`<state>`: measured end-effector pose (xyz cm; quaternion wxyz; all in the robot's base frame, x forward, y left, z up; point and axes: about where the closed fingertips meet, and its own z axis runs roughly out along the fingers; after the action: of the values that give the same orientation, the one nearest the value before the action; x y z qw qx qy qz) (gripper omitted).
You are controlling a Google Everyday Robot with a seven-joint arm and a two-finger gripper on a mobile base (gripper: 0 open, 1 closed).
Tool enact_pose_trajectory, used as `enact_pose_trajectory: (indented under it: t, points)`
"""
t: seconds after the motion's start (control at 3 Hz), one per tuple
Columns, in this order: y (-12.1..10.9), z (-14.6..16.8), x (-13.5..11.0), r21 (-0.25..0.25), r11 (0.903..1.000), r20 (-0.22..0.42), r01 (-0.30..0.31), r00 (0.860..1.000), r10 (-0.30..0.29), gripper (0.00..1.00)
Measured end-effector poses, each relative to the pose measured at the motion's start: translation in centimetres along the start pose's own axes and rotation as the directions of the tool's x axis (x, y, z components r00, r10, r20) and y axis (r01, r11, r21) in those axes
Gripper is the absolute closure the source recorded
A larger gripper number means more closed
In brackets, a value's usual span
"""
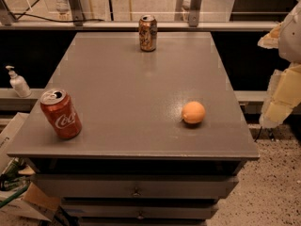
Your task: Move orange can near coke can
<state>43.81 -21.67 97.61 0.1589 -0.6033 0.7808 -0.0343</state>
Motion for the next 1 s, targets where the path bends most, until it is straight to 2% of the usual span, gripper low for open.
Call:
enact_pose_trajectory:
  t: [0.33, 0.67, 1.0]
  points:
    - [0.0, 0.0, 0.0, 0.0, 1.0, 0.0, 0.0, 1.0, 0.0, 0.0]
    - [-0.4, 0.3, -0.1, 0.025, 0.9997, 0.009, 0.003, 1.0, -0.003, 0.0]
    - [-2.3, 1.8, -0.8, 0.084, 0.996, 0.036, -0.029, 0.999, 0.026, 0.0]
